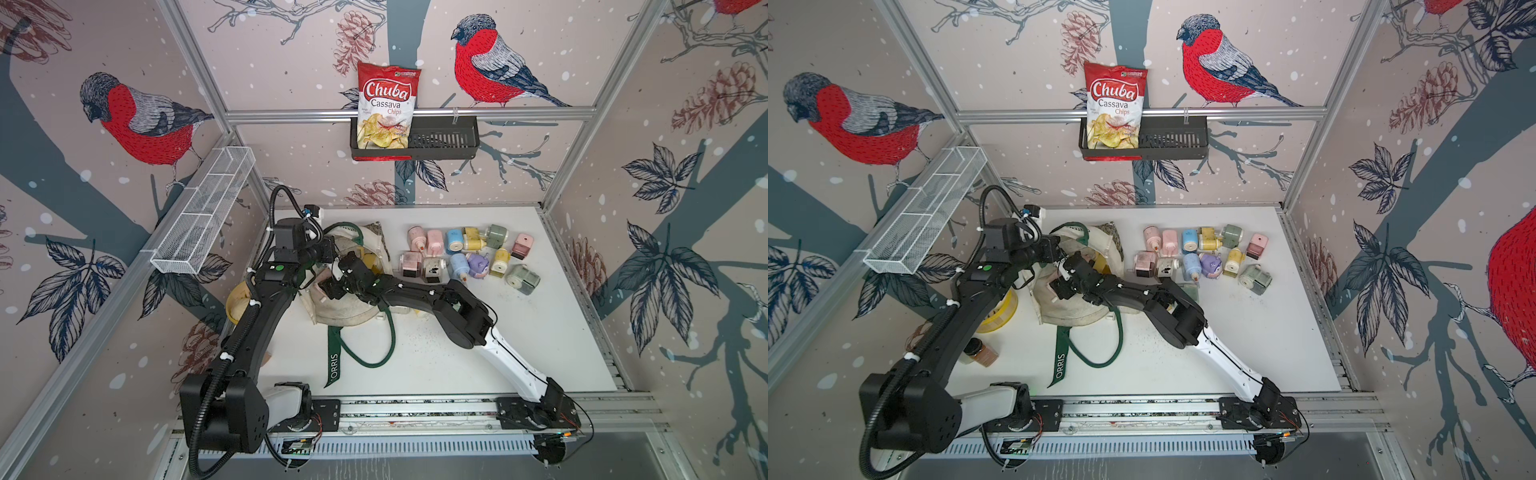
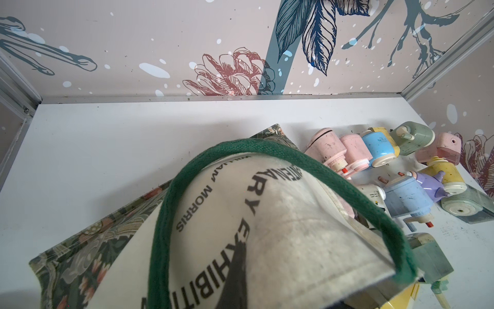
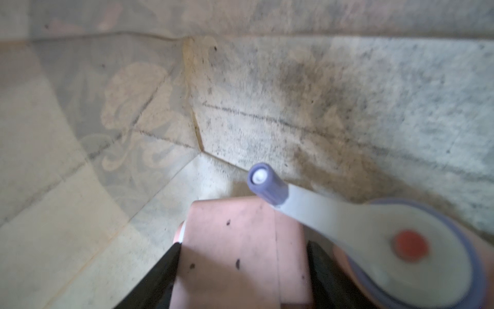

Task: Take out the pencil sharpeners from the tote bags
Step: Pick up the pencil sharpener from the canvas bag.

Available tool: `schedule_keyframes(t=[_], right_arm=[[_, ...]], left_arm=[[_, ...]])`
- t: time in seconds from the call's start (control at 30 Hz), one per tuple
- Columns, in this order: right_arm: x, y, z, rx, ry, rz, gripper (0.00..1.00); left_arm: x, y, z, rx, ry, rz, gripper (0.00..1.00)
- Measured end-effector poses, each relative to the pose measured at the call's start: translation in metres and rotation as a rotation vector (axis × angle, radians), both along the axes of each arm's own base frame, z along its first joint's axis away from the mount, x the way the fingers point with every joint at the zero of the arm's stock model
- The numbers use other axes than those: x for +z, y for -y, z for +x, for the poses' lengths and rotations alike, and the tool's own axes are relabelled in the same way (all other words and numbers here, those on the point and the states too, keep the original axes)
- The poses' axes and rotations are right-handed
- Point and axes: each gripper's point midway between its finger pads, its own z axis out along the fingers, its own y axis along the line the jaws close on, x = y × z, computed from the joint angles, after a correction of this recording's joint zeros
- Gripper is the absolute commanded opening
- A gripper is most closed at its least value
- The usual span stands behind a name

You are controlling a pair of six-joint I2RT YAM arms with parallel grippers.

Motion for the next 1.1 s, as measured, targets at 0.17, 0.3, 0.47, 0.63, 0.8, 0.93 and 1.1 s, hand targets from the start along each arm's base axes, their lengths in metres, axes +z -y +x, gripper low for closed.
schedule_keyframes(t=[0.17,0.3,0.47,0.63,0.8,0.93,1.1], right_arm=[[-0.016,0.012,-0.011,0.005,-0.035,-0.064,0.79],[-0.017,0.015,-0.012,0.0,-0.032,-0.075,0.67],[-0.016,0.015,-0.01,-0.004,-0.032,-0.075,0.5],[-0.011,0.017,-0.014,0.0,-0.043,-0.086,0.42],[0.015,0.024,-0.03,0.017,-0.039,-0.079,0.41],[0.038,0.033,-0.05,0.039,-0.03,-0.059,0.41],[0.046,0.059,-0.067,0.038,-0.039,-0.069,0.4]], left_arm=[[0.0,0.0,0.0,0.0,0.001,-0.001,0.0],[0.0,0.0,0.001,0.005,-0.003,-0.006,0.0],[0.001,-0.001,0.001,0.008,-0.004,-0.01,0.0],[0.001,-0.001,0.002,0.011,-0.005,-0.013,0.0],[0.001,-0.001,0.002,0.013,-0.005,-0.012,0.0],[-0.001,-0.002,0.003,0.014,-0.01,-0.011,0.0],[-0.001,-0.001,0.003,0.015,-0.009,-0.013,0.0]])
